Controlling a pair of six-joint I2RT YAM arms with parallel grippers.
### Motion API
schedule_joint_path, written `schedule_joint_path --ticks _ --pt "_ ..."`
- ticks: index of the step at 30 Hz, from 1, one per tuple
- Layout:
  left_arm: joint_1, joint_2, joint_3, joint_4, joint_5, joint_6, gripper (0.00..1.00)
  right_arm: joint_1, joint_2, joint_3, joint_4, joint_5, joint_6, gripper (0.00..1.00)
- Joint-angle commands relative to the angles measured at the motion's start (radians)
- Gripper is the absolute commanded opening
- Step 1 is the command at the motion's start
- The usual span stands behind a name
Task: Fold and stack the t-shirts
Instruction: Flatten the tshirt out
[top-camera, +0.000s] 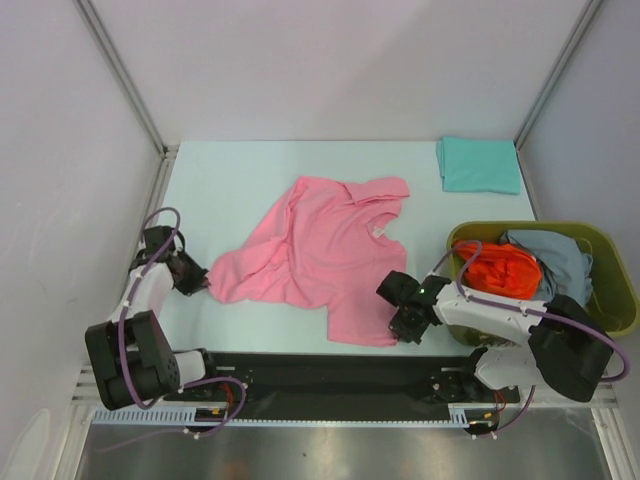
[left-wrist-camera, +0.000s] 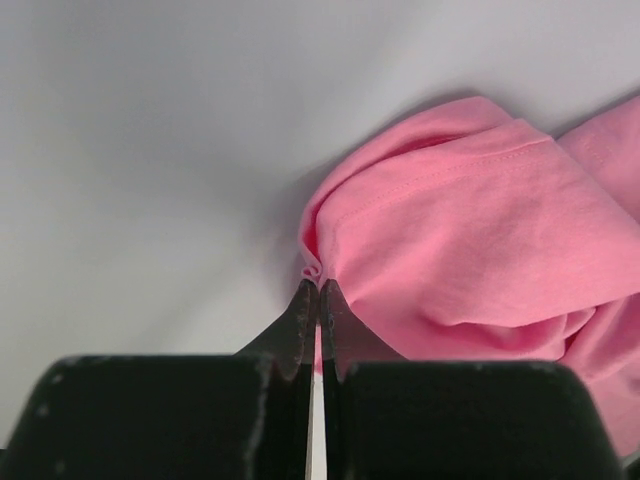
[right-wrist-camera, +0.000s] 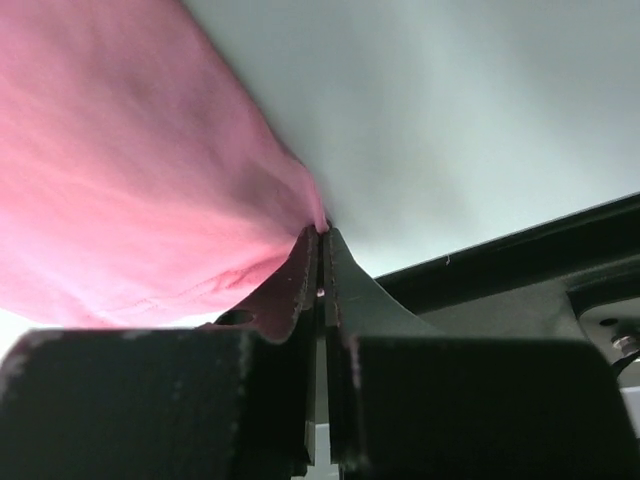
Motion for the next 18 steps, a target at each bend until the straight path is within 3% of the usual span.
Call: schedule_joint_path --ticks 1,5,8,13,14,18 --pt "0.008 -0.068 0.018 -0.012 0.021 -0.012 0.00 -0.010 0.043 0.111 0.014 0.112 -0.137 0.00" --pt "0.008 -0.121 0.040 -0.028 0.021 -0.034 0.00 -0.018 0.088 0.244 0.011 0.190 -0.342 0.00" --pt "0.007 -0.148 0.050 -0.034 0.019 -0.044 0.00 -0.030 0.099 0.317 -0.050 0.244 -0.389 0.00" --pt "0.008 -0.197 0.067 -0.058 0.019 -0.043 0.00 -0.081 0.034 0.308 0.035 0.178 -0.540 0.00" --pt "0.007 -0.208 0.092 -0.064 0.018 -0.040 0.00 -0.093 0.019 0.314 0.055 0.171 -0.635 0.00" --pt "0.008 -0.204 0.205 -0.129 0.019 -0.005 0.00 -0.197 -0.044 0.457 0.057 0.138 -0.821 0.00"
